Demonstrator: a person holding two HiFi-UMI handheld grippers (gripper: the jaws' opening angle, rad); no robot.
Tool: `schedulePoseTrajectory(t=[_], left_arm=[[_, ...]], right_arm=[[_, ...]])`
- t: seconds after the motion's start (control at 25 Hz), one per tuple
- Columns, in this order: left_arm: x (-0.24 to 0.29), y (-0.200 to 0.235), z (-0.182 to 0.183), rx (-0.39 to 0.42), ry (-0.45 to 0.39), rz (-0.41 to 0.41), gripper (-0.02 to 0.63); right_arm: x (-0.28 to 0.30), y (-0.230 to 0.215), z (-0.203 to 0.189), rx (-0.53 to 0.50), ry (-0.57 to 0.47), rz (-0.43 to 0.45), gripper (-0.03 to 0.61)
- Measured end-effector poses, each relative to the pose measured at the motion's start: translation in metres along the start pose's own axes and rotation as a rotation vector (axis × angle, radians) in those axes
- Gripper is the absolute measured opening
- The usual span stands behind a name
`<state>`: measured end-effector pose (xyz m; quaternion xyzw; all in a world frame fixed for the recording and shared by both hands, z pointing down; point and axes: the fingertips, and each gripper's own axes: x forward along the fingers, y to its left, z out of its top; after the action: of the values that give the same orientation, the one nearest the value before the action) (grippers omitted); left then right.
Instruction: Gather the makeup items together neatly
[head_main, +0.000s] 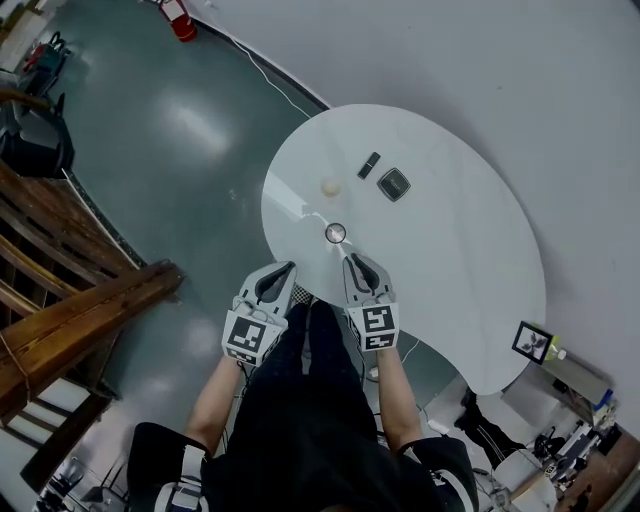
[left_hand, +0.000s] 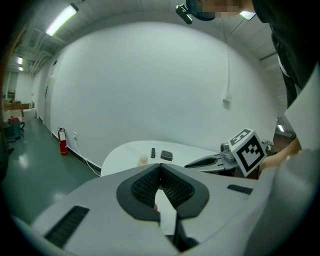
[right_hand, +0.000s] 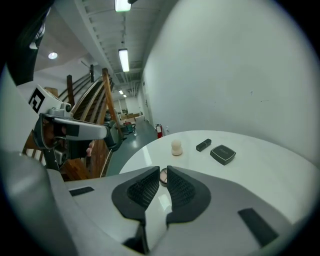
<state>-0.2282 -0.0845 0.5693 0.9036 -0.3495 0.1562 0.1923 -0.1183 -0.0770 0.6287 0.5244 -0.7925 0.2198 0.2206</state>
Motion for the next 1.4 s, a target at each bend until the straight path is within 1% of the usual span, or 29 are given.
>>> schedulePoseTrajectory(t=[0.2,0.32,0.36,0.44,0.48,0.68,0.92,1.16,1.4], left_arm=[[0.000,0.004,-0.006,-0.025,0.012,0.026,0.017],[-0.004,0.009,-0.011,-0.042,0.017,0.052,0.017],[-0.006,0.010,-0.012,-0.048,0.020,0.061,0.017],[-0.007,0.013,-0.013,-0.058,0.018,0.078,0.017],[-0.008,0.015,-0.012,-0.061,0.013,0.087,0.017],[-0.014,0.022,-0.015,-0.082,0.009,0.127,0.017],[-0.014,0.029,-0.017,-0.104,0.018,0.159,0.017],[-0.014,0.032,-0.019,-0.120,0.023,0.175,0.017],[-0.013,0.031,-0.020,-0.122,0.019,0.176,0.017]], right_arm=[[0.024,-0.011,-0.003,-0.034,0.035,0.007,0.035],[0.036,-0.011,-0.005,-0.049,0.055,0.026,0.036],[0.039,-0.010,-0.006,-0.048,0.063,0.038,0.048],[0.047,-0.010,-0.009,-0.042,0.079,0.062,0.145],[0.051,-0.010,-0.010,-0.042,0.085,0.069,0.166],[0.067,-0.011,-0.019,-0.059,0.125,0.089,0.229],[0.083,-0.010,-0.028,-0.087,0.172,0.102,0.238],[0.090,-0.009,-0.029,-0.157,0.204,0.088,0.238],[0.092,-0.009,-0.030,-0.170,0.217,0.093,0.233]])
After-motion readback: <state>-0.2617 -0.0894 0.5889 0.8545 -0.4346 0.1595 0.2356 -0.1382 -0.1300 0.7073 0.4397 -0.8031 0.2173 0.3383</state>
